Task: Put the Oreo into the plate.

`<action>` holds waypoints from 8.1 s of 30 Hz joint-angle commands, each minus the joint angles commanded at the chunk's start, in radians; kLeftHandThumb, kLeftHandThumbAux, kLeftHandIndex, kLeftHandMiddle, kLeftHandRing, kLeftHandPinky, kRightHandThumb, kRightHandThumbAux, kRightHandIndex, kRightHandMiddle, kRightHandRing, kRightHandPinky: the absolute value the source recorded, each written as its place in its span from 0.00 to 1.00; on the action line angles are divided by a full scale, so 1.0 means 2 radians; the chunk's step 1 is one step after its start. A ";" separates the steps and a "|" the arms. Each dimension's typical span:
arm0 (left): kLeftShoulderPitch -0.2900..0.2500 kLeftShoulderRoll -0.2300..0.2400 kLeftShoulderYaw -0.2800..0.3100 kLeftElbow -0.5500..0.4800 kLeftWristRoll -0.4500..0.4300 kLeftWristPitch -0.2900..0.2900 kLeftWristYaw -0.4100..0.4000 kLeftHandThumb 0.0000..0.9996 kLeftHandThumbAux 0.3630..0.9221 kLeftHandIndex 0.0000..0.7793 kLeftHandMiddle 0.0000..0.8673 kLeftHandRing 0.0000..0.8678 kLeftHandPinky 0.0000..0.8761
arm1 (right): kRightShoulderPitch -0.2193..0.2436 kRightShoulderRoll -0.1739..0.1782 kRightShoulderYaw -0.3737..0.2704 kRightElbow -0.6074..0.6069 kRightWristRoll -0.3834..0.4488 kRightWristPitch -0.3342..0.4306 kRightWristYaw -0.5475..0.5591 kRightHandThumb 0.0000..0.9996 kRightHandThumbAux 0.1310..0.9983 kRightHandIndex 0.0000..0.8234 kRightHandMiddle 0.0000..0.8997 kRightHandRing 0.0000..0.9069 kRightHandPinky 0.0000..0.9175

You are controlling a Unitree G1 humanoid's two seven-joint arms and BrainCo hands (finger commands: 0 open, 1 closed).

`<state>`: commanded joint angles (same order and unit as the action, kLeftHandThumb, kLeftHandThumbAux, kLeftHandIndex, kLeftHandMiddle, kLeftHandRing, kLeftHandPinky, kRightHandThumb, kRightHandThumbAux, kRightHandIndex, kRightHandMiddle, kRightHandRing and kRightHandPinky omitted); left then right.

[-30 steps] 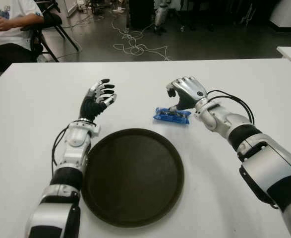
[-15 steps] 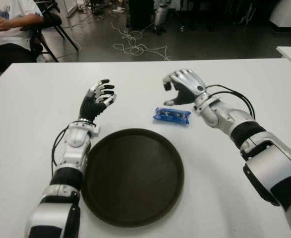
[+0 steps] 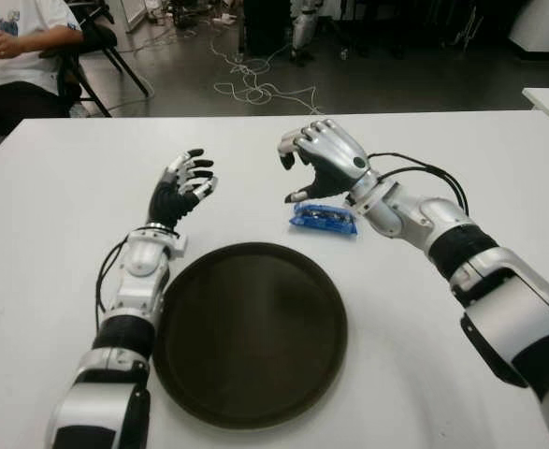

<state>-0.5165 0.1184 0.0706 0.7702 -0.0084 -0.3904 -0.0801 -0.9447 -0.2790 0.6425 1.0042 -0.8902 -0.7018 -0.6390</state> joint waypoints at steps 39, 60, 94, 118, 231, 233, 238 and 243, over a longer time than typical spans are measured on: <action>0.002 -0.007 0.017 -0.021 -0.024 0.048 -0.001 0.23 0.67 0.24 0.31 0.30 0.31 | -0.017 0.048 -0.035 0.173 0.057 0.205 0.229 0.00 0.57 0.00 0.00 0.00 0.00; 0.002 -0.006 0.015 -0.027 -0.022 0.056 -0.004 0.22 0.66 0.24 0.31 0.30 0.33 | -0.021 0.047 -0.027 0.169 0.057 0.205 0.234 0.00 0.58 0.00 0.00 0.00 0.00; 0.002 -0.014 0.012 -0.026 -0.017 0.047 0.003 0.23 0.72 0.25 0.33 0.31 0.33 | 0.020 0.078 0.001 0.173 0.054 0.167 0.245 0.00 0.69 0.00 0.01 0.02 0.03; 0.002 -0.018 0.013 -0.031 -0.019 0.052 0.003 0.24 0.68 0.25 0.32 0.31 0.32 | 0.016 0.072 0.004 0.168 0.052 0.165 0.251 0.00 0.60 0.06 0.08 0.10 0.09; 0.018 -0.012 0.016 -0.069 -0.026 0.065 -0.011 0.23 0.69 0.24 0.33 0.31 0.33 | 0.006 0.063 0.019 0.168 0.039 0.226 0.154 0.15 0.45 0.33 0.39 0.42 0.45; 0.018 -0.012 0.016 -0.069 -0.027 0.066 -0.012 0.23 0.69 0.24 0.32 0.31 0.33 | 0.007 0.063 0.017 0.168 0.040 0.222 0.146 0.22 0.53 0.46 0.52 0.55 0.56; 0.018 -0.012 0.016 -0.070 -0.026 0.066 -0.012 0.23 0.70 0.24 0.33 0.31 0.33 | 0.007 0.063 0.012 0.167 0.042 0.205 0.129 0.30 0.61 0.59 0.65 0.67 0.66; 0.017 -0.013 0.016 -0.068 -0.025 0.065 -0.010 0.22 0.68 0.25 0.33 0.31 0.33 | 0.007 0.064 0.004 0.165 0.047 0.181 0.121 0.31 0.67 0.67 0.74 0.75 0.74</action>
<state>-0.4833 0.0933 0.1018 0.6343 -0.0579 -0.2599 -0.0998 -0.9310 -0.1511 0.6497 1.3339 -0.7971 -0.3397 -0.3960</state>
